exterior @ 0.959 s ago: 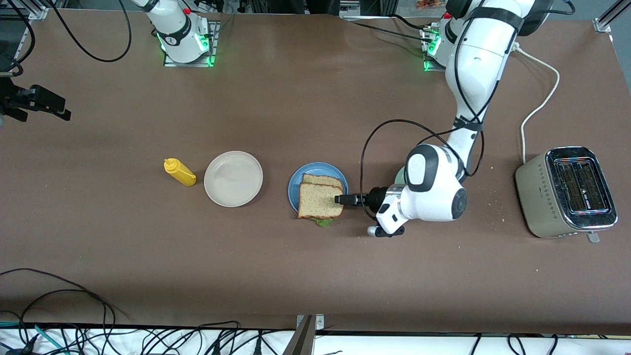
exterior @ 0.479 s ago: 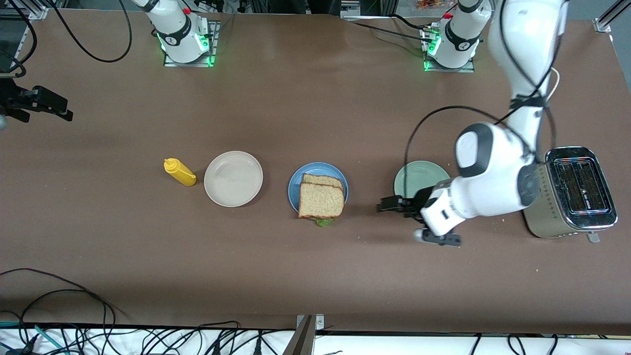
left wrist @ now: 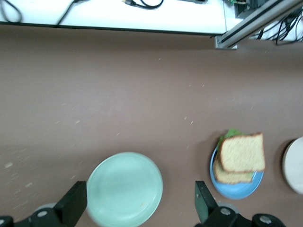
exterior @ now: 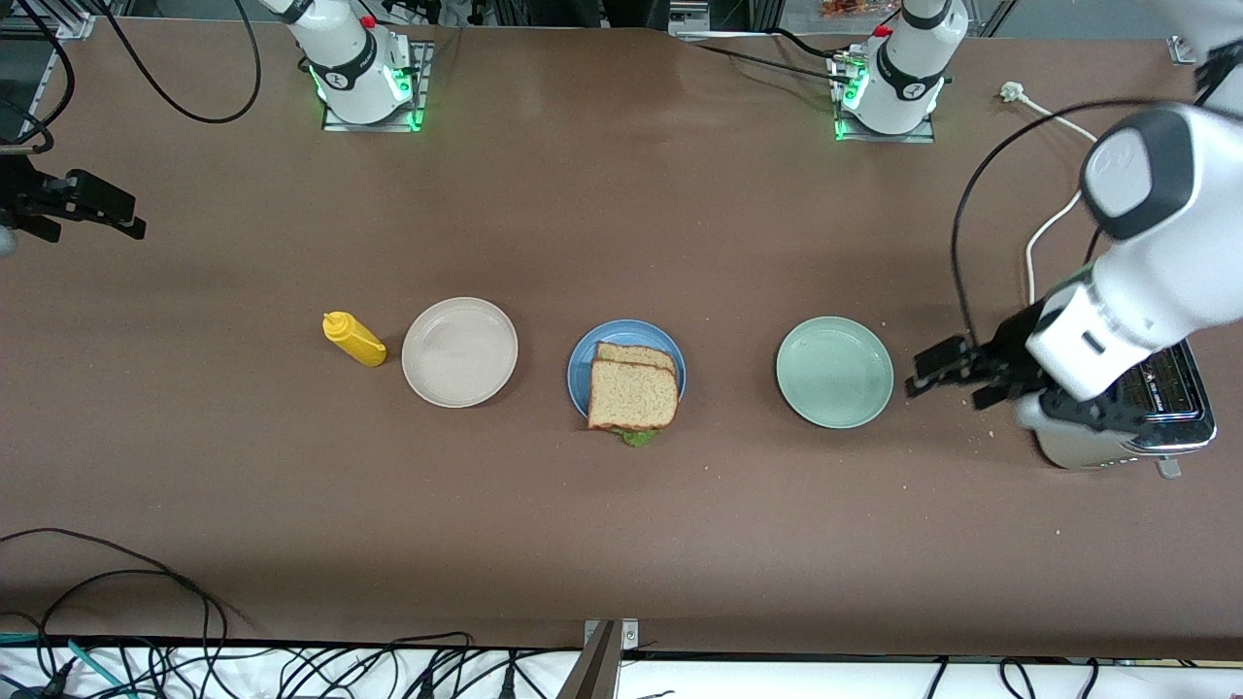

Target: Make sandwich in blue plate with both arms

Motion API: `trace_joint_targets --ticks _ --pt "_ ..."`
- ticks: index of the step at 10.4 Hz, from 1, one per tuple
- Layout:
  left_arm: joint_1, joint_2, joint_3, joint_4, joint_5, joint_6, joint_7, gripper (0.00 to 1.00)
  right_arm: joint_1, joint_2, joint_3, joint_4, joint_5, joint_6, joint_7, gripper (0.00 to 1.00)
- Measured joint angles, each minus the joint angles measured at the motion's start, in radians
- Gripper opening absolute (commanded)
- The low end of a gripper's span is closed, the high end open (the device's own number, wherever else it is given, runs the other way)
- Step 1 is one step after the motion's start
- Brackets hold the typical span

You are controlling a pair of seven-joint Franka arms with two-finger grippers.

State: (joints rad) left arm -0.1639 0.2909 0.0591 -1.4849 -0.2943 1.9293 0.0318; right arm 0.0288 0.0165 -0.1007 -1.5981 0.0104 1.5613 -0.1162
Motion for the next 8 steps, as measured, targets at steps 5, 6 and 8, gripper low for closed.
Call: trace_joint_targets --ticks 5,6,8 --pt "0.008 -0.252 0.0 -0.078 0.262 -0.284 -0.104 1.0 0.0 0.001 0.0 0.0 0.005 0.0 0.0 1.0" --pt "0.012 -0.293 0.001 -0.081 0.293 -0.352 -0.13 1.0 0.0 0.001 0.0 0.0 0.005 0.0 0.0 1.0" --pt "0.052 -0.356 0.001 -0.091 0.303 -0.424 -0.146 1.0 0.0 0.001 0.0 0.0 0.005 0.0 0.0 1.0"
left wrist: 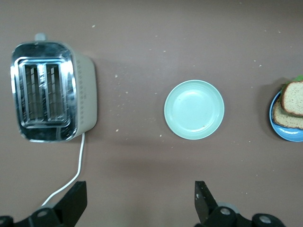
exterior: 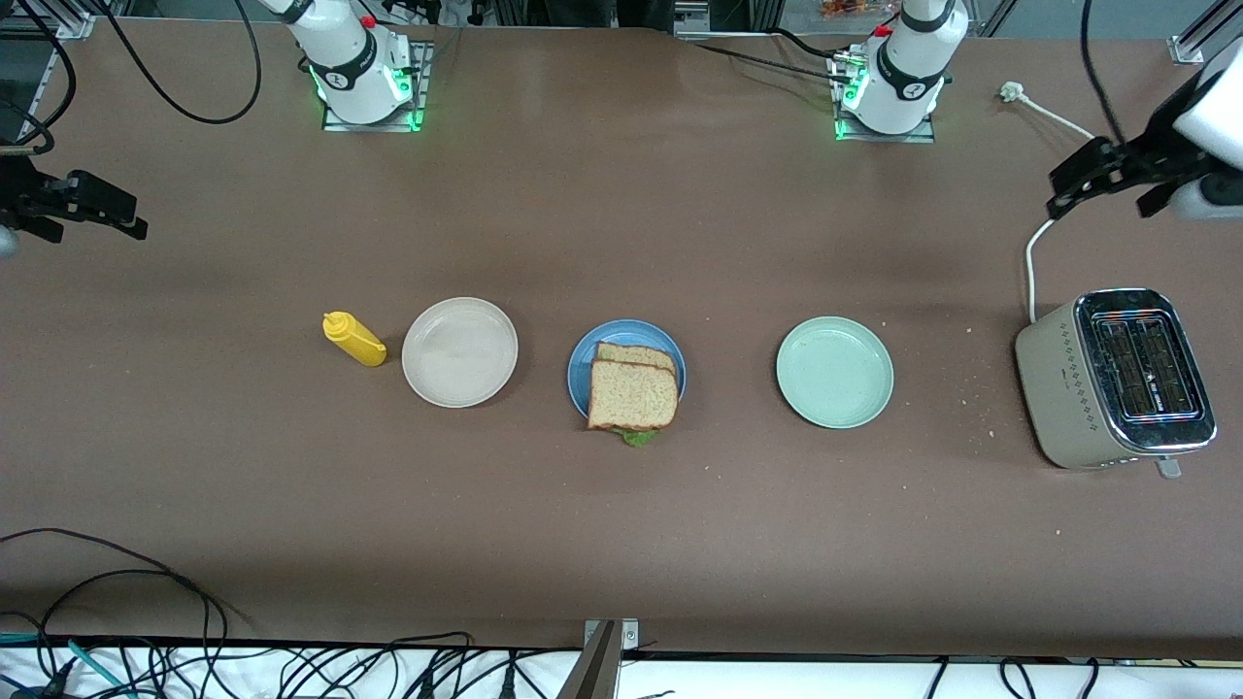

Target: Make sandwich in blue plate with both arms

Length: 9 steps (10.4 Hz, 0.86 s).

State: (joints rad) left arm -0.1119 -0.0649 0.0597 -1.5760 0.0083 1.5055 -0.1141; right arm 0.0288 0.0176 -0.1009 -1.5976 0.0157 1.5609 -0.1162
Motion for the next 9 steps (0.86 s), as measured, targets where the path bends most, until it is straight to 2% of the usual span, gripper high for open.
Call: trace_joint_targets --ticks 3,6,9 --pt "0.035 -0.043 -0.001 -0.021 0.0 -0.047 0.0 1.0 0.0 0.0 0.0 0.0 0.0 0.0 0.0 1.0" --pt "0.034 -0.039 -0.007 -0.026 0.0 -0.072 -0.001 1.0 0.0 0.0 0.0 0.0 0.0 0.0 0.0 1.0" --pt "0.034 -0.038 -0.008 -0.027 0.0 -0.152 -0.002 1.0 0.0 0.0 0.0 0.0 0.0 0.0 0.0 1.0"
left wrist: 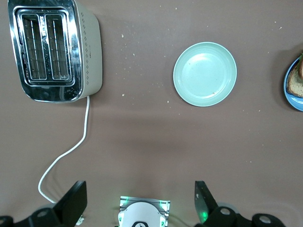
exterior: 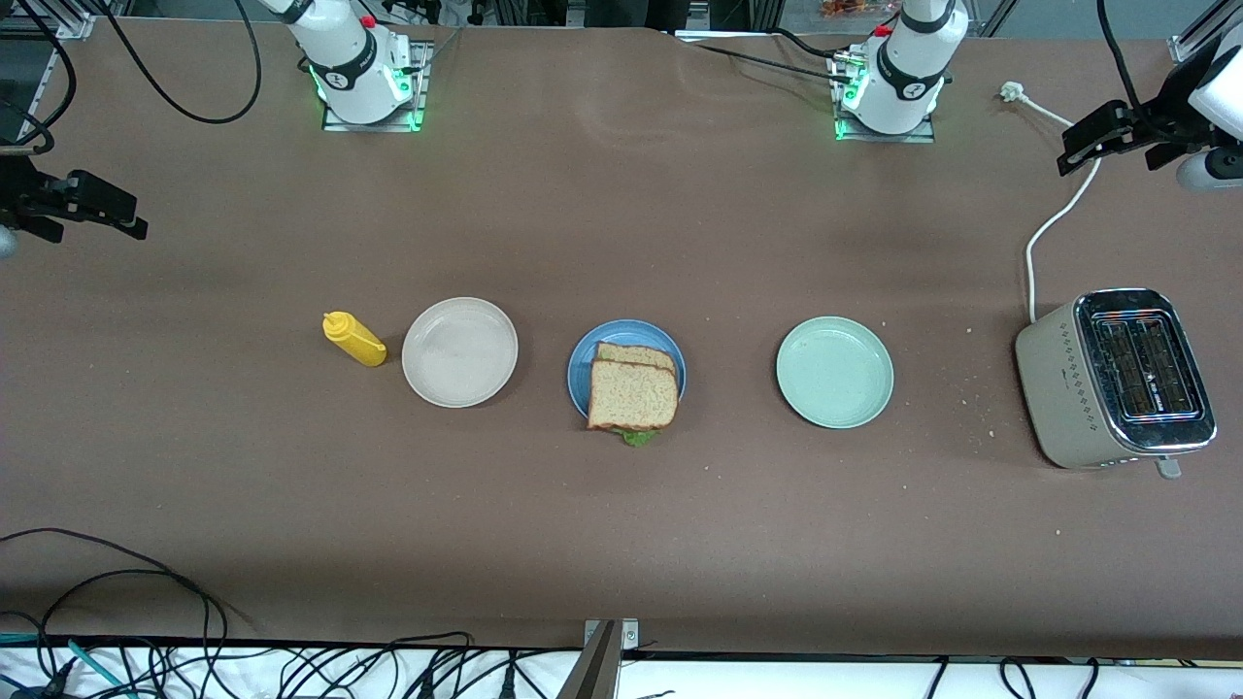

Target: Make sandwich in blue plate with both arms

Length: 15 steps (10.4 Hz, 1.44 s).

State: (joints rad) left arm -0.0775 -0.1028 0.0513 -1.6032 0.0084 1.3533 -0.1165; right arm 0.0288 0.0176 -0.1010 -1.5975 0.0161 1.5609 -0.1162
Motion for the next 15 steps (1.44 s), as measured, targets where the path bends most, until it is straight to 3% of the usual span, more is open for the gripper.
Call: trace_joint_targets --ticks 15 --pt "-0.012 -0.004 -0.058 0.002 0.0 -0.024 -0.036 1.0 0.0 0.0 0.0 0.0 0.0 0.0 0.0 1.0"
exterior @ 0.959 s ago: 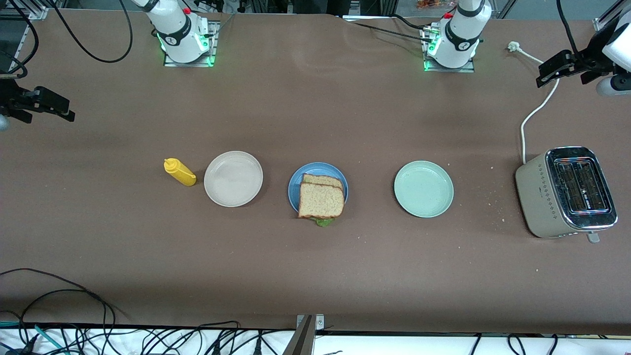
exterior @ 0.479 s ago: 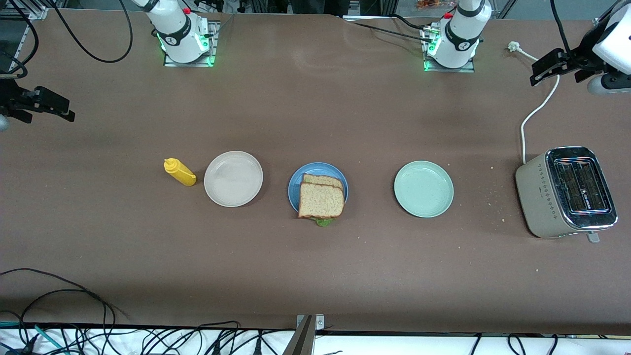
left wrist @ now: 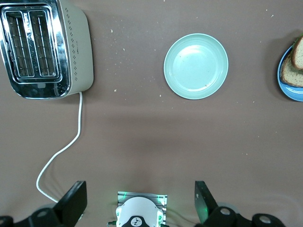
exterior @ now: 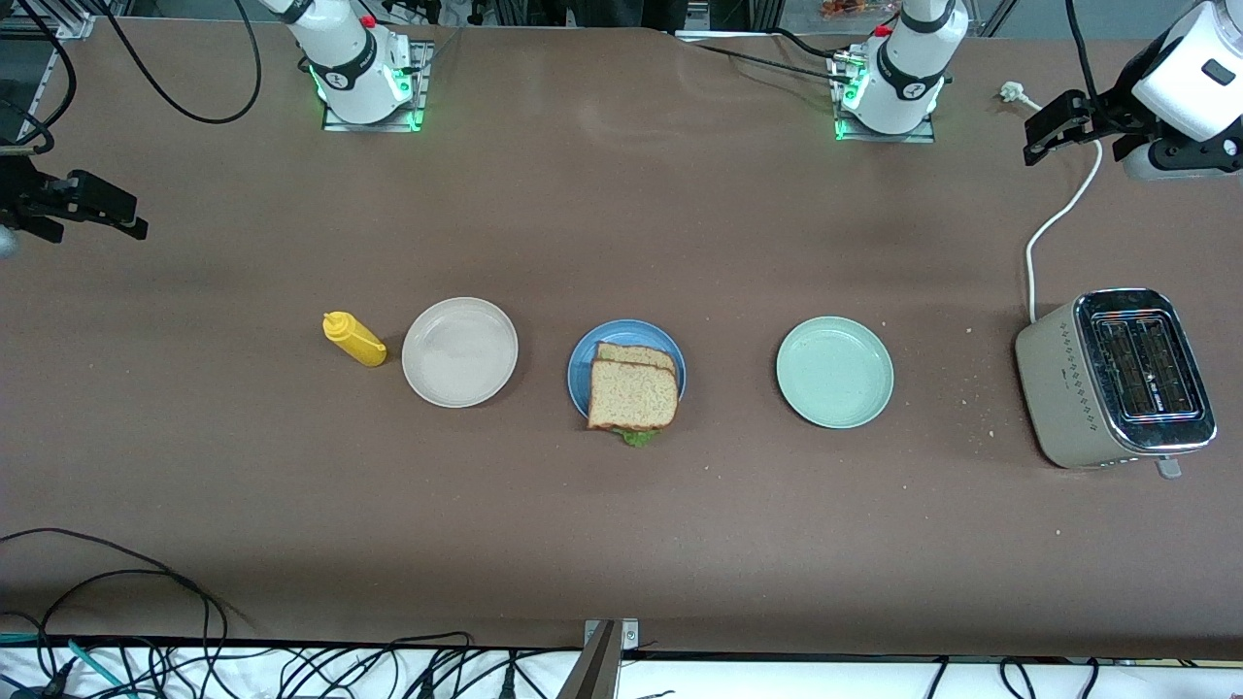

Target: Make sandwich in blue plate with both arms

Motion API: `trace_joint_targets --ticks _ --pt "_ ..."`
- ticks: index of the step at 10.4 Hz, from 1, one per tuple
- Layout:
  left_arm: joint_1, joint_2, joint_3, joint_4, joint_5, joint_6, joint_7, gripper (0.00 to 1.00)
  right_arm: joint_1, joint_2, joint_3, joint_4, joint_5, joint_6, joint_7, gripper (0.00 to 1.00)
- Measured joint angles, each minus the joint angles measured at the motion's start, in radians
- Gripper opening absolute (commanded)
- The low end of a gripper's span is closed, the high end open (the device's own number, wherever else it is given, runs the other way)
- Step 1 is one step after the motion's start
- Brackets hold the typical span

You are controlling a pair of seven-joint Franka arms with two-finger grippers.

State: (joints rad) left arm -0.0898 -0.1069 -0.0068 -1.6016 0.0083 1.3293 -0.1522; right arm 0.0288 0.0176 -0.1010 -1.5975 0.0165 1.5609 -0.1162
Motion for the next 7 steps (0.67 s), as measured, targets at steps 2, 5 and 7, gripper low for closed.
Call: trace_joint_targets --ticks 2,5,7 --pt "0.0 -0.001 0.0 0.001 0.0 -0.001 0.0 1.0 0.0 0.0 0.0 0.0 0.0 0.0 0.0 1.0" --pt "0.0 -0.001 -0.008 0.001 0.0 -0.016 0.0 1.0 0.0 0.0 0.0 0.0 0.0 0.0 0.0 1.0" --pt "0.0 -0.001 -0.033 0.001 0.0 -0.016 -0.001 1.0 0.0 0.0 0.0 0.0 0.0 0.0 0.0 1.0"
